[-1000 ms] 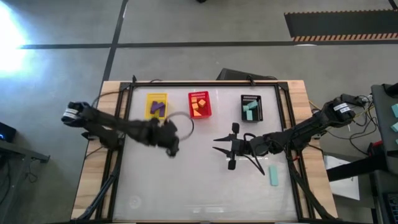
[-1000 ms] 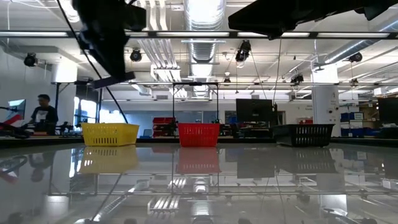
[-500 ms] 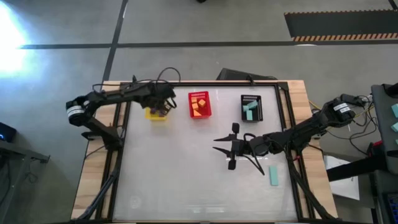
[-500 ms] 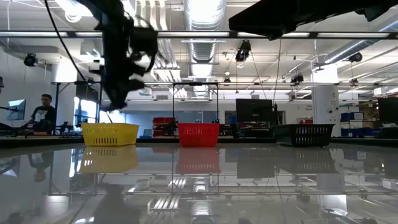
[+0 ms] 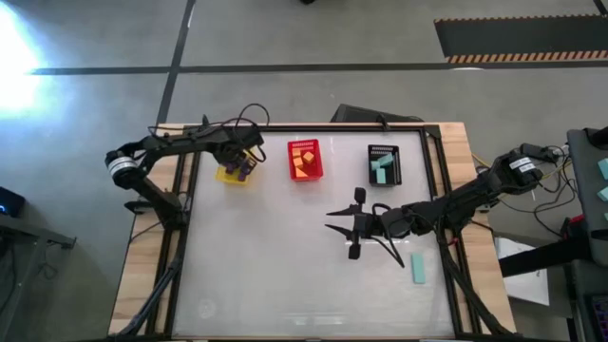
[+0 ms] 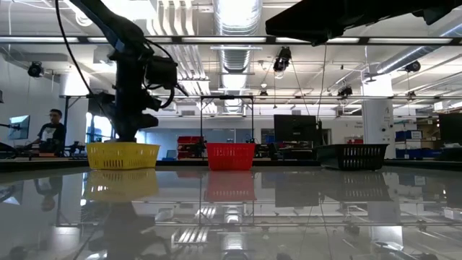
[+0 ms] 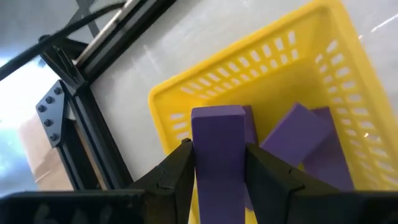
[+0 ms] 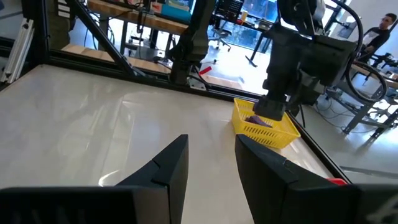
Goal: Sort & place blocks by color
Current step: Put the purple block into the yellow bin, then put the blue block into the black bin
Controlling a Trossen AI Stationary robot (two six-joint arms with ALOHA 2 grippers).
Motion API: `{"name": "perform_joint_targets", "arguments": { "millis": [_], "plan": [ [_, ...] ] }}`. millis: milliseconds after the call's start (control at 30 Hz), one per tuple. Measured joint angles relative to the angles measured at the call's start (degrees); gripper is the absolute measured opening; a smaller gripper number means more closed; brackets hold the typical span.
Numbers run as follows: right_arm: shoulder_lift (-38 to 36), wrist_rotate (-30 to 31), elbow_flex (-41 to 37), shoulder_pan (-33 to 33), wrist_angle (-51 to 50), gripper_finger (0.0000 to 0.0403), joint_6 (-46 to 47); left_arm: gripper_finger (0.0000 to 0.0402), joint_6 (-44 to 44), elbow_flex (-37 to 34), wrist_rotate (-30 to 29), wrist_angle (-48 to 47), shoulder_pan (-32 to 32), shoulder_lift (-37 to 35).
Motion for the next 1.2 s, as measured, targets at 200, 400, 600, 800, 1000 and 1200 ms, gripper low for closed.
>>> {"name": "perform_joint_targets", "arguments": {
  "millis": [200, 400, 600, 800, 1000, 1200],
  "plan": [
    [0.00, 0.02, 0.00, 0.00, 0.01, 0.0123, 0.01, 0.0109, -0.15, -0.07, 0.01, 0.33, -0.02, -0.33],
    [0.00, 0.02, 0.00, 0.00, -0.01, 0.0123, 0.02, 0.0115, -0.20, -0.21, -0.01, 0.53, -0.04, -0.35],
    [0.00, 0.02, 0.00, 0.00, -0.01, 0.0123, 0.04, 0.0147, -0.24, -0.35, -0.01, 1.61, -0.04, -0.36],
    [0.00, 0.02, 0.00, 0.00, -0.01, 0.0123, -0.07, 0.0174, -0.26, -0.24, 0.04, 1.38, -0.68, -0.80],
    [0.00, 0.00, 0.00, 0.00, -0.46, 0.0123, 2.62, 0.0180, -1.14, -0.44, 0.36, 1.34, -7.20, -6.51],
    [0.00, -0.13, 0.00, 0.01, -5.64, 0.0123, 12.14, 0.0180, -7.30, -0.57, 0.39, 1.94, -19.77, -13.89]
  ]
}}
